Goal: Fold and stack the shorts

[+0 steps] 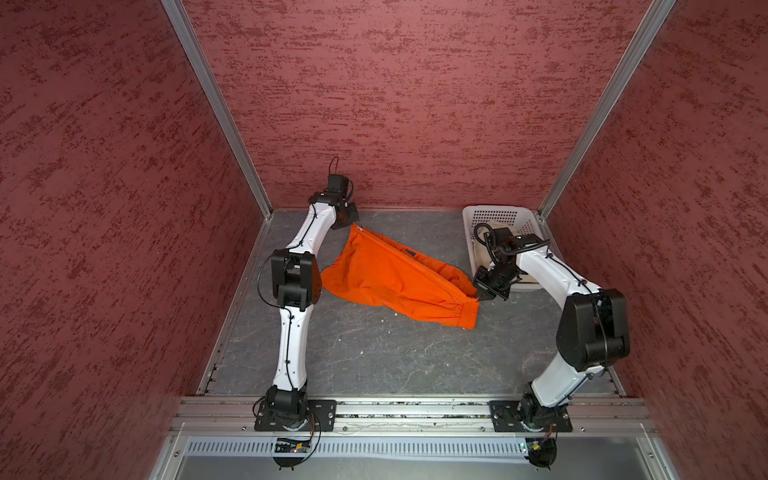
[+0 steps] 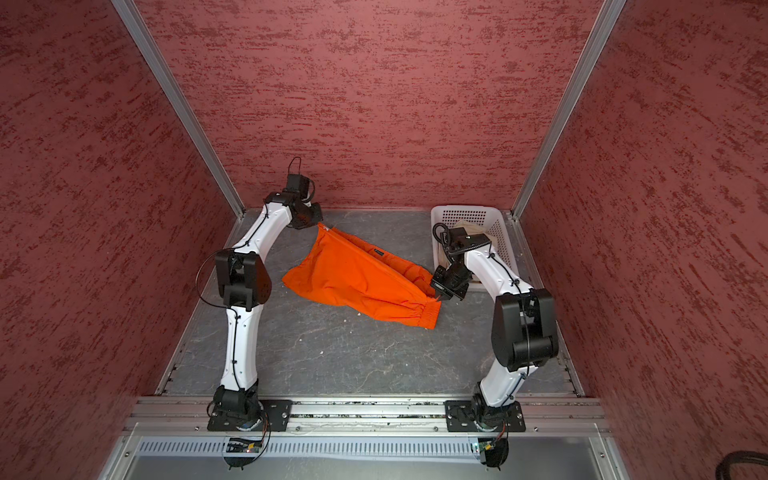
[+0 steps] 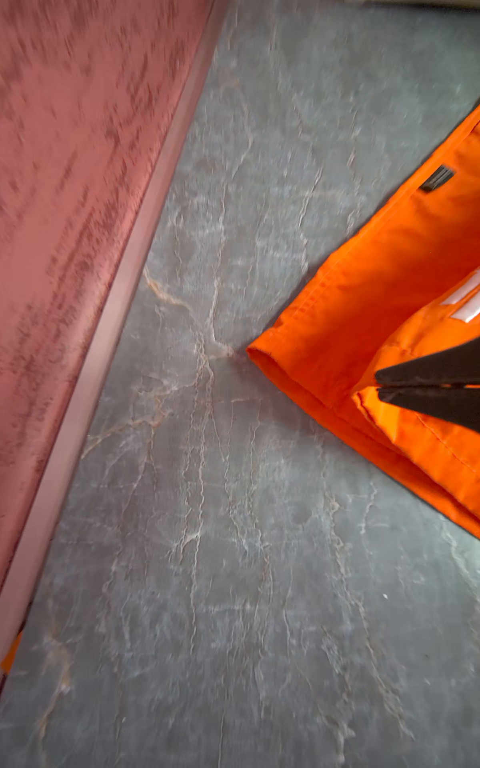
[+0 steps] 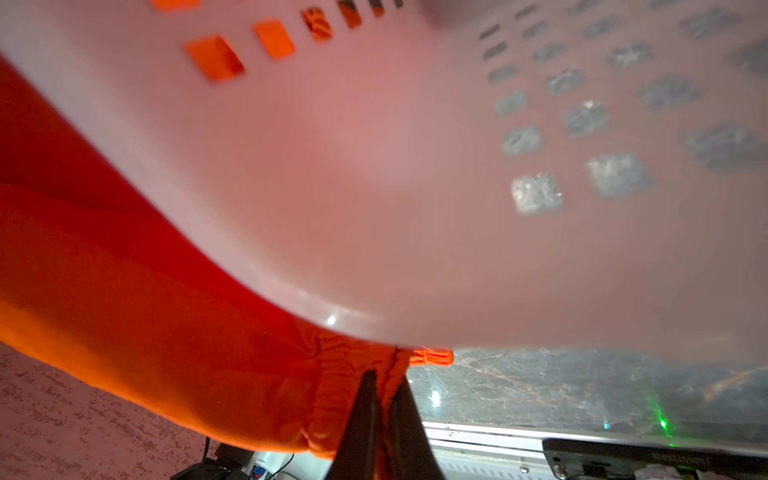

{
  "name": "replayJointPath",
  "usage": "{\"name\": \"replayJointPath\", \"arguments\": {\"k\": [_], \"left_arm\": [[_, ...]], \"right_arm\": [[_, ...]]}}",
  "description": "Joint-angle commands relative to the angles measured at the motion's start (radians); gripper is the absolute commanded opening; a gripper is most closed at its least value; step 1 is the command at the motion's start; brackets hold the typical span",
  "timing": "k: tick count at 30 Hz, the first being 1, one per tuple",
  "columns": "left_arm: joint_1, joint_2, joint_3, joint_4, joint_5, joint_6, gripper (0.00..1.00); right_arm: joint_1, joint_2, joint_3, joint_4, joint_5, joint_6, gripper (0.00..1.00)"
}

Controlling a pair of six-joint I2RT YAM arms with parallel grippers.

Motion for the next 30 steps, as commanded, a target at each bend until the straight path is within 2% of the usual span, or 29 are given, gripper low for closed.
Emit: {"name": "replayJointPath", "arguments": {"k": [1, 5, 10, 15, 17, 20, 23, 27, 30], "left_arm": [[0.008, 0.042, 0.027, 0.065, -0.063, -0.006, 0.0], [0.003, 0.077, 0.03, 0.065, -0.06, -0.013, 0.0], [0.002, 0.071, 0.039, 0.07, -0.035, -0.026, 0.26], [0.007, -0.03, 0.012, 0.071, -0.026, -0.027, 0.48], [0.009, -0.093, -0.033, 0.079, -0.008, -0.034, 0.53], [0.004, -0.226, -0.191, 0.128, 0.036, -0.049, 0.55], [0.001, -0.369, -0.43, 0.223, 0.094, -0.105, 0.53], [-0.011, -0.53, -0.75, 0.376, 0.156, -0.216, 0.4], [-0.023, -0.564, -0.913, 0.456, 0.178, -0.292, 0.29]], "right_arm": [[-0.015, 0.018, -0.001, 0.005, 0.074, 0.021, 0.06], [-0.02, 0.025, -0.001, 0.05, 0.082, 0.046, 0.11], [-0.024, -0.004, 0.012, 0.125, 0.083, 0.09, 0.35], [-0.022, -0.13, 0.022, 0.194, 0.124, 0.159, 0.46], [-0.02, -0.187, 0.019, 0.212, 0.155, 0.172, 0.5], [-0.009, -0.276, 0.008, 0.212, 0.217, 0.174, 0.49], [0.039, -0.348, -0.041, 0.236, 0.226, 0.174, 0.41], [0.168, -0.41, -0.198, 0.424, 0.152, 0.214, 0.24], [0.276, -0.405, -0.32, 0.601, 0.142, 0.282, 0.13]]}}
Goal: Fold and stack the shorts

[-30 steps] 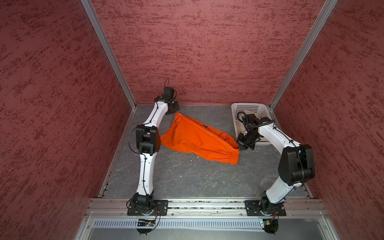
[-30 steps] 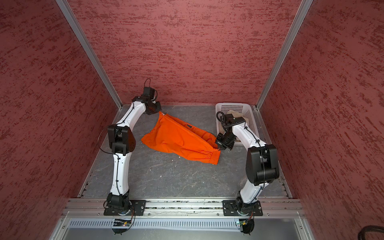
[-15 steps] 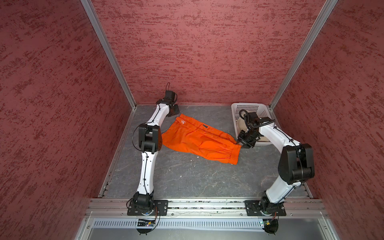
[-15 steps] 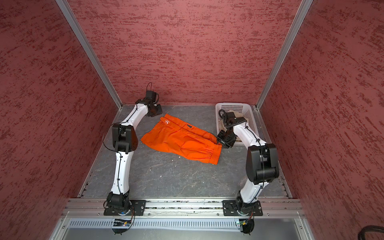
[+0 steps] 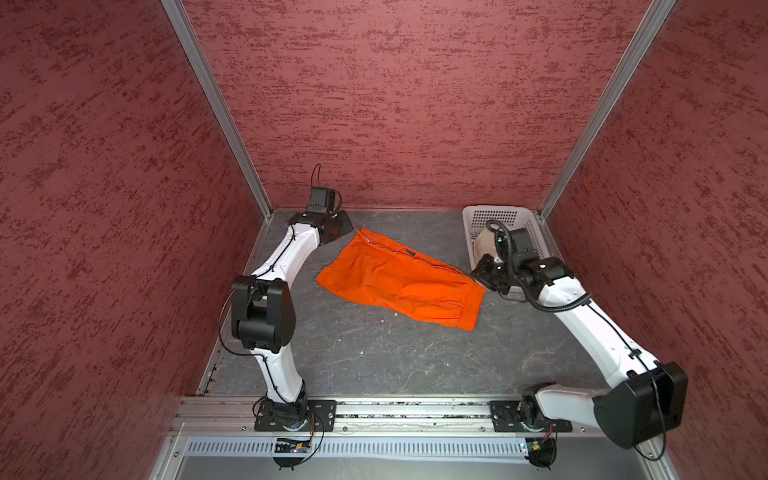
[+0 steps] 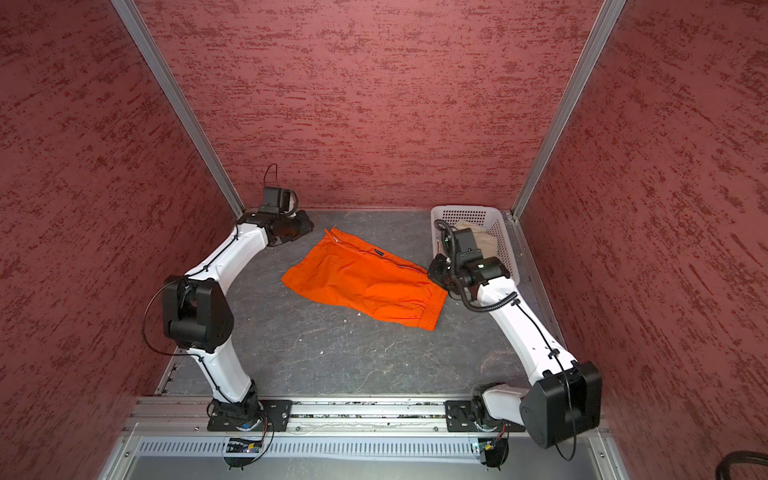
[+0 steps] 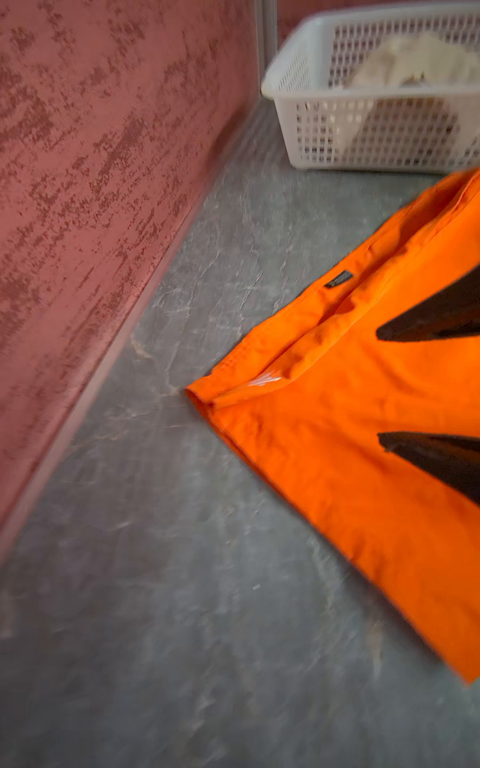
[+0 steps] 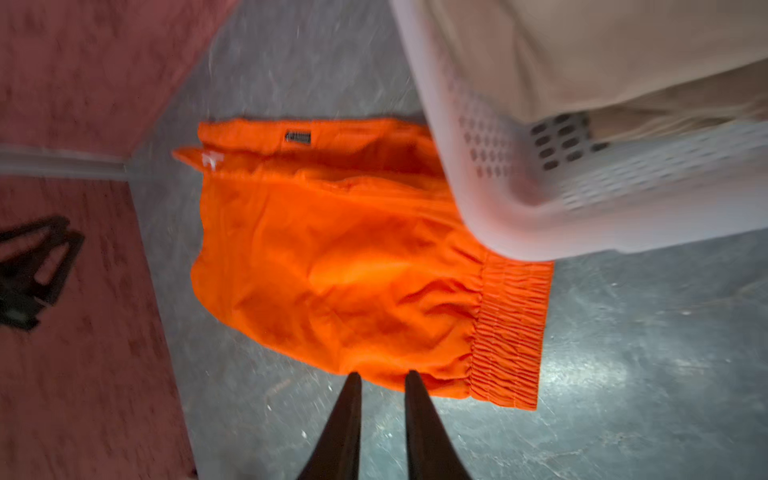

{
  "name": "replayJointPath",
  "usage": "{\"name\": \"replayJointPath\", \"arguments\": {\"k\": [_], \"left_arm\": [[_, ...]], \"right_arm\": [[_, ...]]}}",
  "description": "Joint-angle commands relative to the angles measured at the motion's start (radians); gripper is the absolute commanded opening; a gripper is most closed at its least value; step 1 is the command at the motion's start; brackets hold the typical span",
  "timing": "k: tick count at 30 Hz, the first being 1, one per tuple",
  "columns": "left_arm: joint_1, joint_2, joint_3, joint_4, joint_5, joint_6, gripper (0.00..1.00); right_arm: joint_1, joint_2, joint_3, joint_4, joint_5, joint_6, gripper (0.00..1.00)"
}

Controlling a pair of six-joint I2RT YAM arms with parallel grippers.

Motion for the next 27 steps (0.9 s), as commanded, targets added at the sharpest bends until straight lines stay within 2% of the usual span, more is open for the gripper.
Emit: {"name": "replayJointPath", "arguments": {"k": [1, 5, 10, 17, 24, 27], "left_arm": [[-0.014, 0.029, -0.157, 0.114, 0.06, -0.125, 0.25], [-0.008, 0.07, -0.253, 0.158, 0.067, -0.201, 0.11], [0.015, 0.108, -0.314, 0.16, 0.062, -0.27, 0.0], [0.095, 0.065, -0.448, 0.145, 0.039, -0.325, 0.0], [0.185, -0.047, -0.616, 0.143, 0.025, -0.315, 0.0], [0.207, -0.099, -0.665, 0.137, 0.024, -0.314, 0.0]], "right_arm": [[0.094, 0.035, -0.109, 0.23, -0.017, 0.098, 0.11], [0.185, 0.139, -0.168, 0.383, -0.004, 0.136, 0.0], [0.211, 0.258, -0.219, 0.516, -0.019, 0.157, 0.0], [0.204, 0.36, -0.281, 0.516, -0.011, 0.131, 0.0], [0.183, 0.338, -0.387, 0.446, 0.018, 0.099, 0.0], [0.204, 0.332, -0.39, 0.437, -0.003, 0.061, 0.0]]}}
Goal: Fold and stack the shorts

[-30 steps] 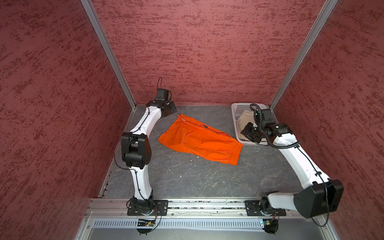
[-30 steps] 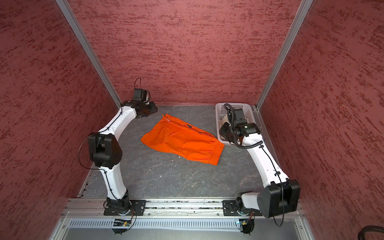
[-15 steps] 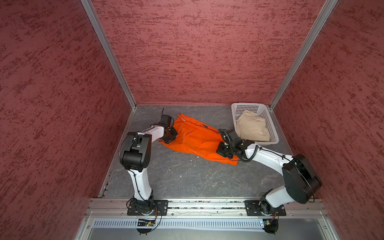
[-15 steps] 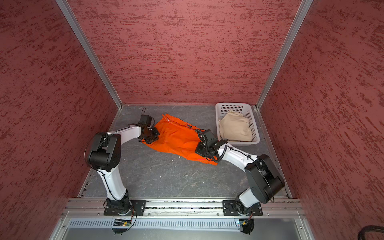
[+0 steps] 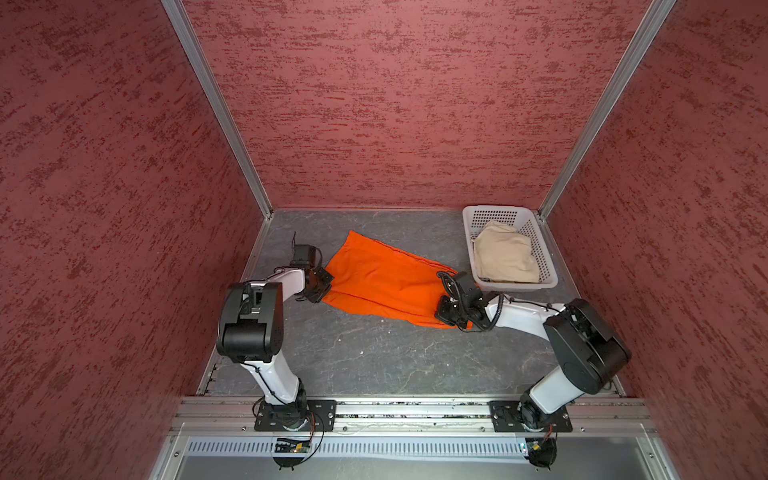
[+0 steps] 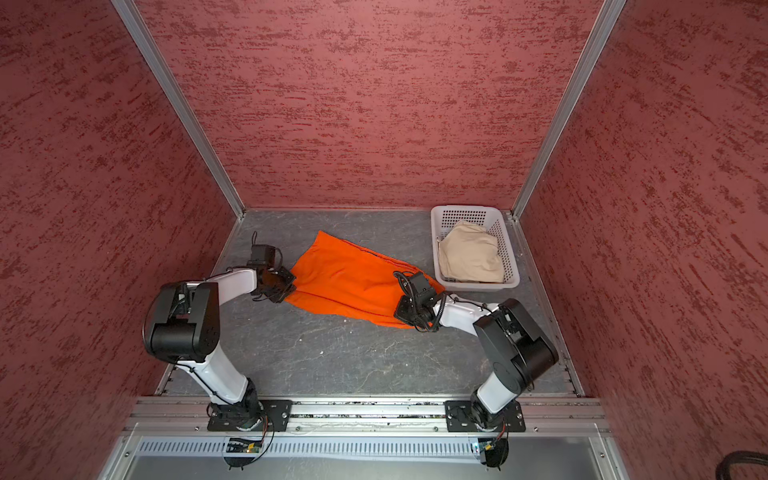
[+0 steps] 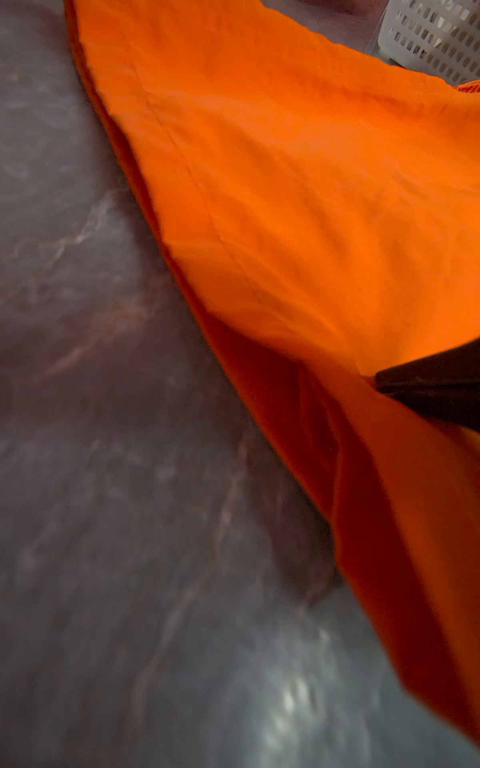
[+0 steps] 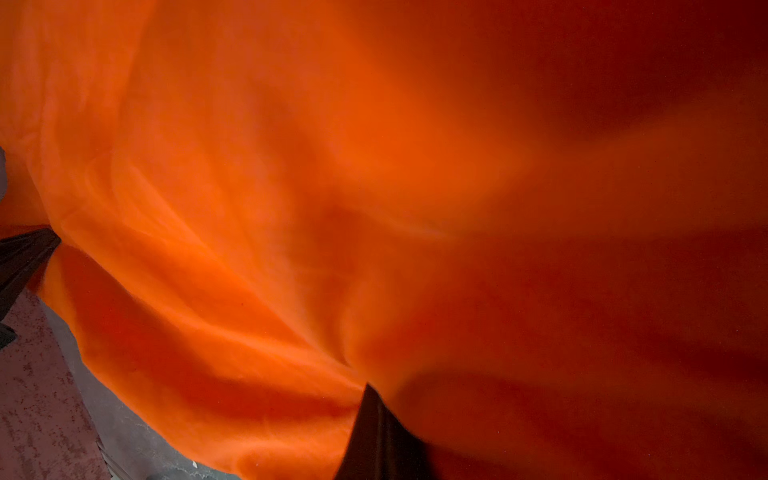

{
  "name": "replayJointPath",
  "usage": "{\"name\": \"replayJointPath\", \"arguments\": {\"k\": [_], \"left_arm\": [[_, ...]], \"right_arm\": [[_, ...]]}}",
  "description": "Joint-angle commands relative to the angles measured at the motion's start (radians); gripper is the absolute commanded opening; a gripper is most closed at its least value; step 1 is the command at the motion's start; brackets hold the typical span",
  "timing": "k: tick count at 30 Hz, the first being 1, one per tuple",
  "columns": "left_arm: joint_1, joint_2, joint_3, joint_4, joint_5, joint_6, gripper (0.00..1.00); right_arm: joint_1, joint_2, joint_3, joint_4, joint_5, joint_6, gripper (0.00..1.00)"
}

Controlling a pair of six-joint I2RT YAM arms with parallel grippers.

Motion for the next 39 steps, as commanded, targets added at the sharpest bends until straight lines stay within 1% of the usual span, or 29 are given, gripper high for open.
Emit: {"name": "replayJointPath", "arguments": {"k": [1, 4, 7, 8, 10, 12, 15, 17, 21, 24, 29, 34, 39], "left_arm": [[0.025, -0.032, -0.077, -0.066, -0.043, 0.0, 0.0], [0.023, -0.13, -0.113, -0.085, -0.005, -0.009, 0.0], [-0.011, -0.261, -0.12, -0.123, -0.002, -0.007, 0.01], [-0.029, -0.301, -0.115, -0.135, 0.003, -0.002, 0.04], [-0.063, -0.361, -0.102, -0.159, 0.008, -0.003, 0.05], [-0.108, -0.396, -0.09, -0.168, 0.015, -0.013, 0.05], [-0.19, -0.407, -0.078, -0.168, 0.025, -0.046, 0.03], [-0.246, -0.394, -0.076, -0.168, 0.026, -0.078, 0.0], [-0.342, -0.357, -0.09, -0.143, 0.02, -0.123, 0.0], [-0.386, -0.317, -0.111, -0.124, 0.011, -0.146, 0.0], [-0.38, -0.246, -0.157, -0.082, -0.01, -0.159, 0.0], [-0.339, -0.176, -0.2, -0.06, -0.015, -0.145, 0.0], [-0.298, -0.156, -0.263, -0.035, -0.009, -0.141, 0.0]], "right_arm": [[0.028, 0.007, -0.036, -0.102, 0.019, -0.042, 0.0], [0.085, 0.003, -0.002, -0.134, 0.023, -0.056, 0.0], [0.094, -0.04, 0.038, -0.188, 0.055, -0.056, 0.11], [0.094, -0.063, 0.06, -0.206, 0.067, -0.059, 0.15], [0.099, -0.103, 0.112, -0.23, 0.079, -0.066, 0.18], [0.117, -0.119, 0.158, -0.234, 0.086, -0.061, 0.18], [0.169, -0.104, 0.203, -0.193, 0.065, -0.038, 0.14], [0.206, -0.075, 0.216, -0.14, 0.042, -0.004, 0.1], [0.256, -0.009, 0.201, 0.009, -0.021, 0.065, 0.04], [0.279, 0.055, 0.197, 0.112, -0.092, 0.094, 0.0], [0.299, 0.158, 0.194, 0.263, -0.194, 0.134, 0.0], [0.289, 0.191, 0.127, 0.272, -0.165, 0.198, 0.0], [0.247, 0.137, -0.036, 0.245, -0.125, 0.236, 0.0]]}}
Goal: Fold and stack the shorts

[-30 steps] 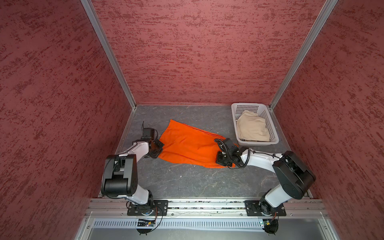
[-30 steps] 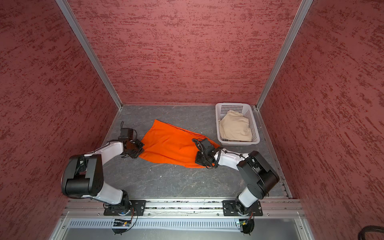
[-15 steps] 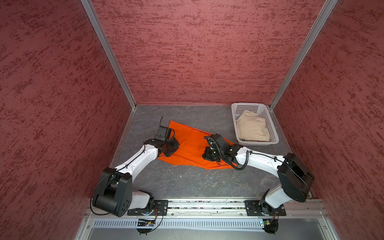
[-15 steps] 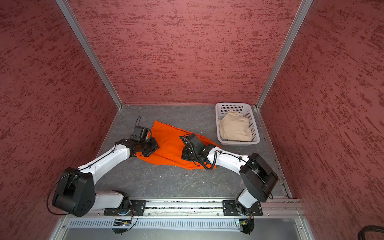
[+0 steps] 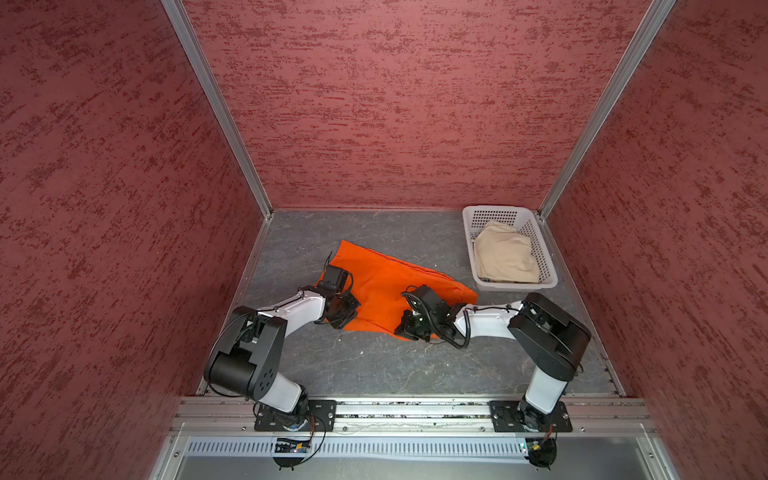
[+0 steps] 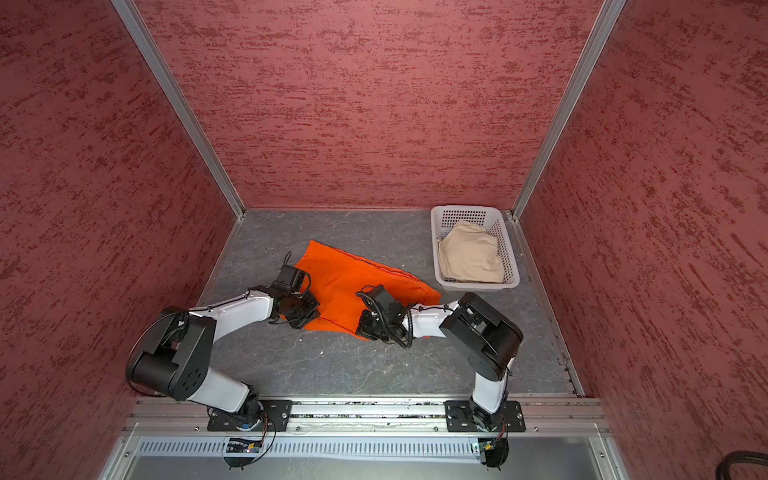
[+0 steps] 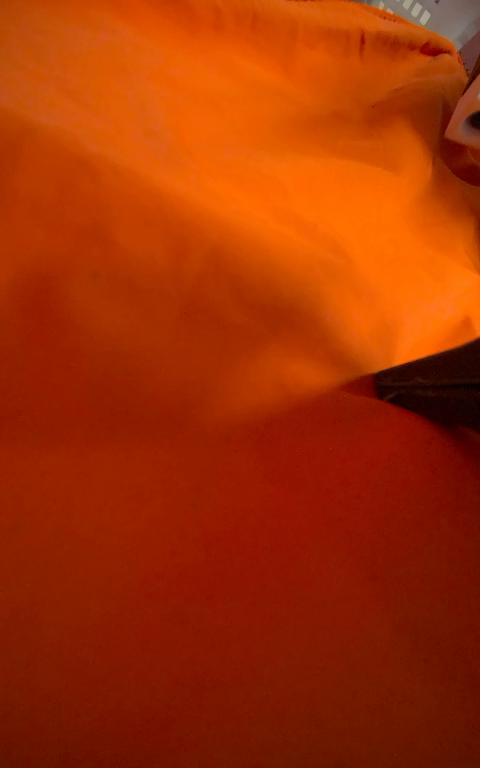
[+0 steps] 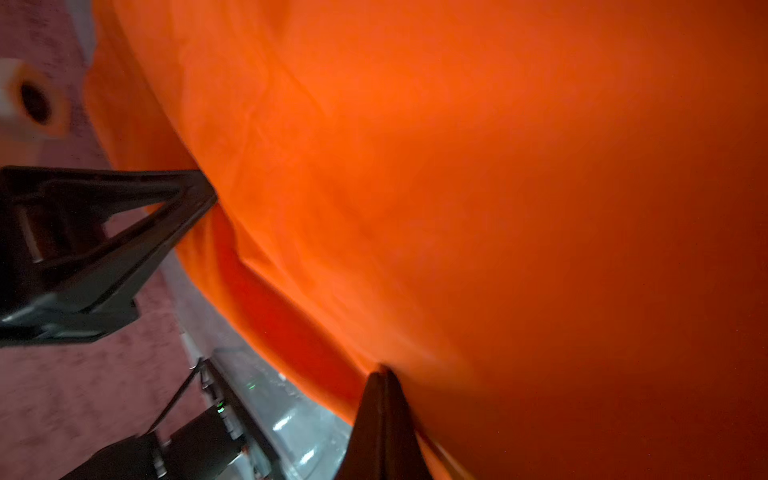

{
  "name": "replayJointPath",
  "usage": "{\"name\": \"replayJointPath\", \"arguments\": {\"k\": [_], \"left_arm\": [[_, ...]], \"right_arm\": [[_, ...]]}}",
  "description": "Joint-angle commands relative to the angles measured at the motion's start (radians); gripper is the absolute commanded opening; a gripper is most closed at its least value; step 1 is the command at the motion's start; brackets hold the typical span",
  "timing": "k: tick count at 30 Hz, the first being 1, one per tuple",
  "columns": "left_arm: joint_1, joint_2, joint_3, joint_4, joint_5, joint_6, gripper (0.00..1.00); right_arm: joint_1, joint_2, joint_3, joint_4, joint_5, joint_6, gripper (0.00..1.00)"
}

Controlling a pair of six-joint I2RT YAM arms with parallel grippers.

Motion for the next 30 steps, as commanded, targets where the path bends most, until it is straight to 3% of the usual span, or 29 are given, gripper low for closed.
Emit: {"name": "replayJointPath", "arguments": {"k": [1, 7, 14, 22, 30], "left_arm": [[0.03, 0.032, -0.071, -0.01, -0.05, 0.007, 0.0], [0.065, -0.034, -0.108, -0.034, -0.034, 0.03, 0.0], [0.005, -0.212, -0.025, -0.079, 0.021, 0.06, 0.0], [-0.16, -0.149, 0.026, -0.046, 0.027, 0.002, 0.0], [-0.165, -0.093, -0.087, 0.002, 0.031, -0.107, 0.0]], "right_arm": [[-0.034, -0.048, -0.12, -0.057, 0.047, 0.063, 0.0], [-0.065, -0.173, -0.213, -0.158, 0.083, 0.039, 0.0], [-0.07, -0.313, -0.025, -0.306, 0.145, -0.082, 0.02], [-0.112, -0.208, 0.017, -0.169, 0.075, -0.073, 0.0], [-0.174, -0.129, -0.053, -0.15, 0.051, -0.082, 0.0]]}}
